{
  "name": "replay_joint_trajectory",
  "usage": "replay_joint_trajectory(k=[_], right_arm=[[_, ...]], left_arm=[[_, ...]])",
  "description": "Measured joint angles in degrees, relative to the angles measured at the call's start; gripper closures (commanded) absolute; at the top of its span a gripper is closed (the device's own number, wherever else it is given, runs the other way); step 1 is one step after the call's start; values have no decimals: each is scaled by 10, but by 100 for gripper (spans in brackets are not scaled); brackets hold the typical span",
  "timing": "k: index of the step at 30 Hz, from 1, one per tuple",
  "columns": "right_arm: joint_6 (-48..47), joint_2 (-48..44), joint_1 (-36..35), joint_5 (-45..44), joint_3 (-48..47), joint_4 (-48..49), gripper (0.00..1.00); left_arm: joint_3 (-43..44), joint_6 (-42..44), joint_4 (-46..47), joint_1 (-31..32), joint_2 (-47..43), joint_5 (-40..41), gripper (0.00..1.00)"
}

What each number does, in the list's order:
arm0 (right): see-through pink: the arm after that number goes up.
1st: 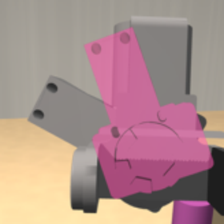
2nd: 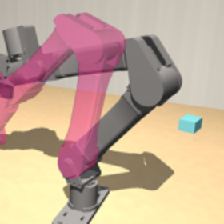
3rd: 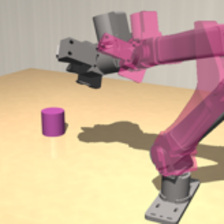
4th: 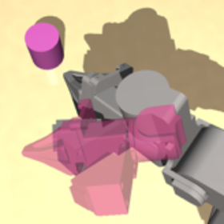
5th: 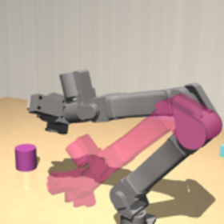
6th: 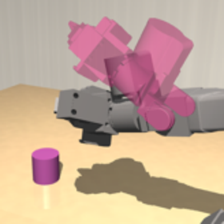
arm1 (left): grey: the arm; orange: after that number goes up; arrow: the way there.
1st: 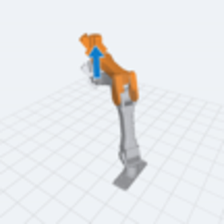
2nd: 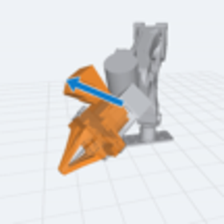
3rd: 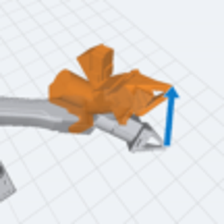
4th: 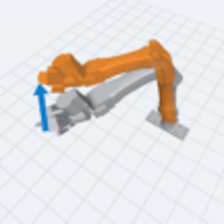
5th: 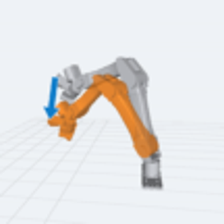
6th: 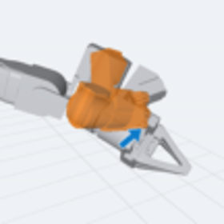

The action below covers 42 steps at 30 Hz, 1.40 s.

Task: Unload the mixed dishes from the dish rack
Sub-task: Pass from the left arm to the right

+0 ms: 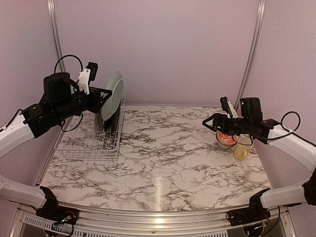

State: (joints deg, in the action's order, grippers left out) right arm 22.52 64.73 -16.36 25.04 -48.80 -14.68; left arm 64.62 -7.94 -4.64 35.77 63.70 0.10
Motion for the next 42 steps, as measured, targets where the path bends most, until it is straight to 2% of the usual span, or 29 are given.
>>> replay_joint_trajectory(k=[6,14,23,32,36,39,42], right_arm=[[20,67,-65,-50,-52,-10,15],[78,106,-76,-46,-68,5,11],[121,162,-98,3,-101,57,10],[165,264,-176,33,-165,109,14],[184,311,-208,42,-172,124,19],[193,340,-223,43,-183,123,35],[206,358,-230,46,-188,129,45]], left_arm=[[1,75,-4,142,54,94,100],[1,166,-40,265,152,185,100],[8,240,-45,327,229,289,100],[22,268,-47,346,277,341,100],[24,278,-47,353,294,356,100],[33,285,-49,355,312,369,100],[38,294,-53,358,323,380,100]])
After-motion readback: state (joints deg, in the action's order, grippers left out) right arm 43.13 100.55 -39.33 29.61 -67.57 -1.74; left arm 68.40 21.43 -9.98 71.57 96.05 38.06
